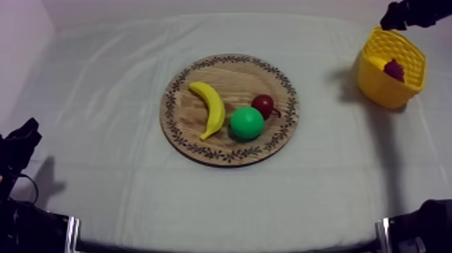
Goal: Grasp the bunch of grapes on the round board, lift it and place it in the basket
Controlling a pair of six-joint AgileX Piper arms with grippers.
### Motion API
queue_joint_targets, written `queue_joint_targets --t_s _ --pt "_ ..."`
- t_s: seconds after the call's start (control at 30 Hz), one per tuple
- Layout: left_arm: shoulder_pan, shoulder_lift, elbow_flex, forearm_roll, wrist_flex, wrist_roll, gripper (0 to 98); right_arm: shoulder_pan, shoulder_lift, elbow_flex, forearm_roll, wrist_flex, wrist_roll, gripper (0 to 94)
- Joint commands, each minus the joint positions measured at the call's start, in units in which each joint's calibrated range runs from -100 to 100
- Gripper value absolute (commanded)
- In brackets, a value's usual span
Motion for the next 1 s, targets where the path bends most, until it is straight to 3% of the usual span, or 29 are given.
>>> queue_joint_targets --t_s 0.0,0.53,0.97 --pt "-0.01 0.03 0.00 -0.02 0.01 0.00 0.1 -0.65 -7.56 2.48 -0.23 -0.23 -0.53 47.1" --pt "-0.01 0.03 0.00 -0.02 0.01 0.05 0.1 -7.22 -38.85 20.30 -0.46 -4.34 -5.15 11.7" --pt "-0.01 0.03 0.00 -0.02 0.01 0.05 0.1 -6.17 -58.90 33.98 -0.04 -6.46 -8.95 5.4"
